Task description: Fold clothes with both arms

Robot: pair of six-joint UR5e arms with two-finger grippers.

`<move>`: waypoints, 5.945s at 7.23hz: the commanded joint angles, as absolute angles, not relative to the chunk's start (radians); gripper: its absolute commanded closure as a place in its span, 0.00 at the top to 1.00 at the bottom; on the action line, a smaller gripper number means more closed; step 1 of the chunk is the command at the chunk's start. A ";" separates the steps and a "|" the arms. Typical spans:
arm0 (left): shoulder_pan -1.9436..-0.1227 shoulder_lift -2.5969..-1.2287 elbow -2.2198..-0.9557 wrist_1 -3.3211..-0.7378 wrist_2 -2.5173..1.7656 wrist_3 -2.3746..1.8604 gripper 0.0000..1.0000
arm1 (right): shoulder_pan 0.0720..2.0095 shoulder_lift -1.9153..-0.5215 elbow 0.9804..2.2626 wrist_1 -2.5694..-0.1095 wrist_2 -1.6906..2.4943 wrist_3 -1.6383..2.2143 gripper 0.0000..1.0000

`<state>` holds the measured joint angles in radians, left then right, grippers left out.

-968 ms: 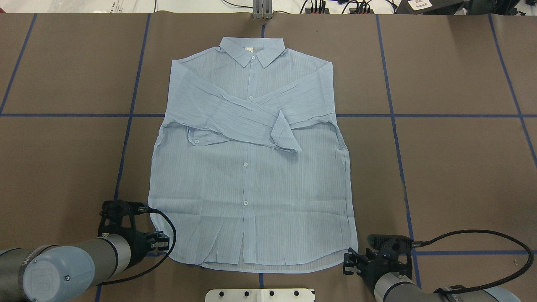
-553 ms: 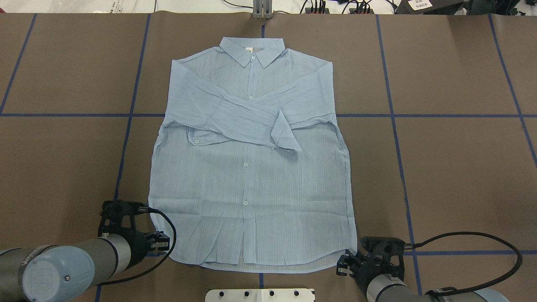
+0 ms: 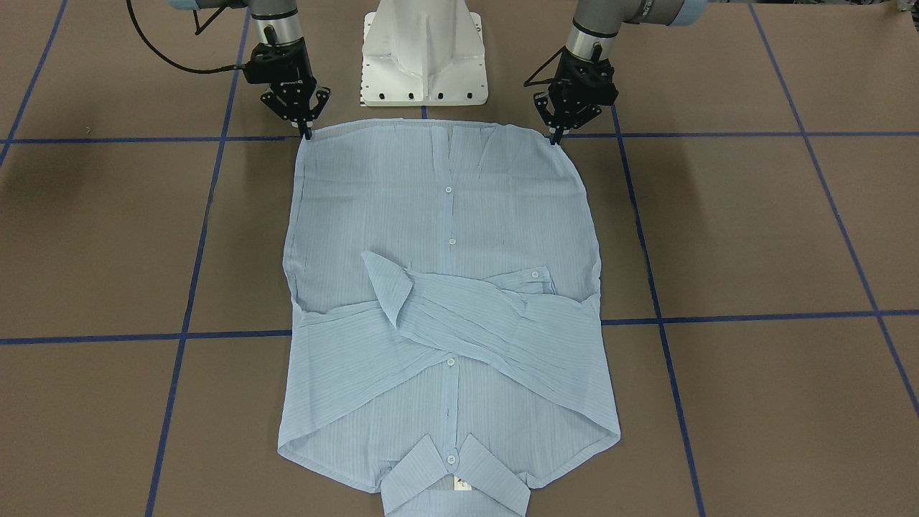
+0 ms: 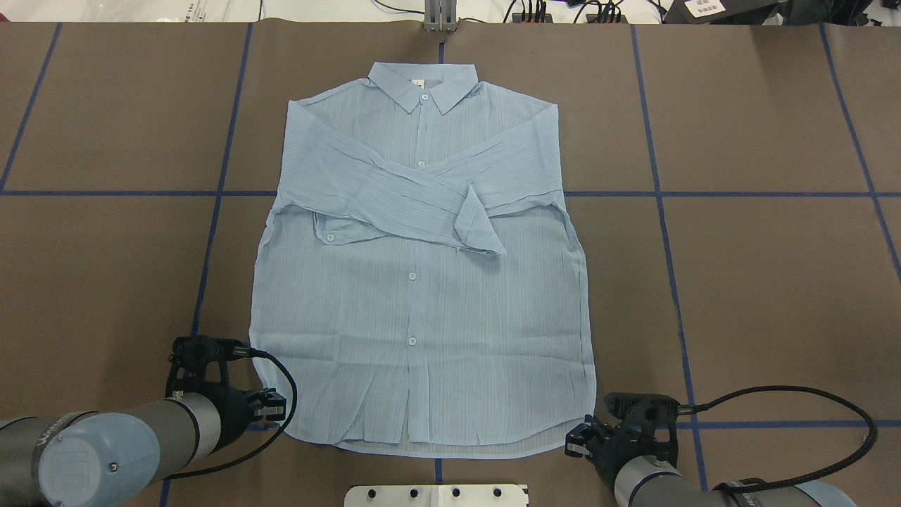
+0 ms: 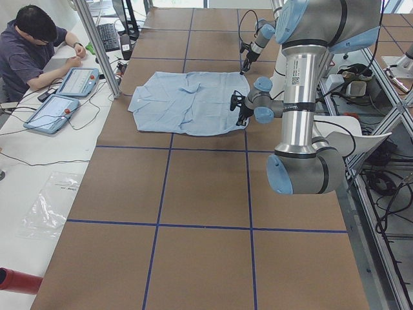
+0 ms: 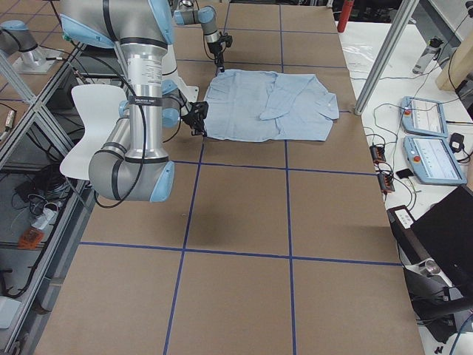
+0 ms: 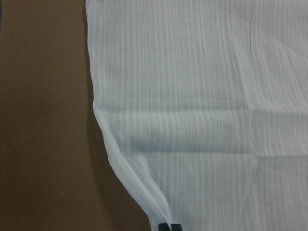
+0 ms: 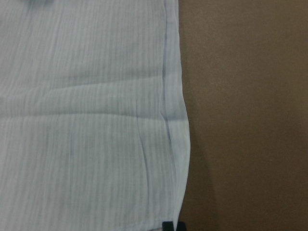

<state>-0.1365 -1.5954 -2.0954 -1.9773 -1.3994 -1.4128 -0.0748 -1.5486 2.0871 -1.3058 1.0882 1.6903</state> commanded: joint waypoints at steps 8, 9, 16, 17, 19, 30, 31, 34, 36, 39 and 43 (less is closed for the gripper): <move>-0.198 -1.799 -2.714 -1.308 -1.772 -1.376 0.00 | 0.089 -1.106 2.723 -2.422 1.545 1.683 0.00; -0.234 -1.851 -2.619 -1.301 -1.769 -1.294 0.00 | 0.113 -1.104 2.694 -2.422 1.536 1.658 0.00; -0.613 -2.025 -2.150 -1.438 -1.766 -1.051 0.00 | 0.509 -1.065 2.227 -1.932 1.516 1.349 0.00; -0.618 -2.025 -2.069 -1.530 -1.735 -1.051 0.00 | 0.546 -1.065 2.123 -1.837 1.517 1.323 0.00; -0.647 -2.026 -1.895 -1.714 -1.712 -1.052 0.00 | 0.597 -1.063 1.885 -1.572 1.516 1.287 0.00; -0.715 -2.088 -1.466 -2.126 -1.634 -0.902 1.00 | 0.620 -1.020 1.601 -1.357 1.506 1.232 1.00; -0.715 -2.083 -1.486 -2.131 -1.650 -0.900 1.00 | 0.626 -1.029 1.618 -1.336 1.514 1.230 1.00; -0.697 -1.901 -1.693 -2.140 -1.729 -0.908 1.00 | 0.640 -1.064 1.663 -1.336 1.531 1.220 1.00; -0.582 -1.733 -1.845 -2.175 -1.724 -0.990 1.00 | 0.637 -1.065 1.661 -1.335 1.526 1.220 1.00; -0.413 -1.713 -1.879 -2.174 -1.638 -1.164 0.95 | 0.635 -1.065 1.663 -1.335 1.523 1.223 1.00; -0.393 -1.724 -1.864 -2.171 -1.620 -1.200 0.59 | 0.630 -1.065 1.663 -1.335 1.522 1.226 1.00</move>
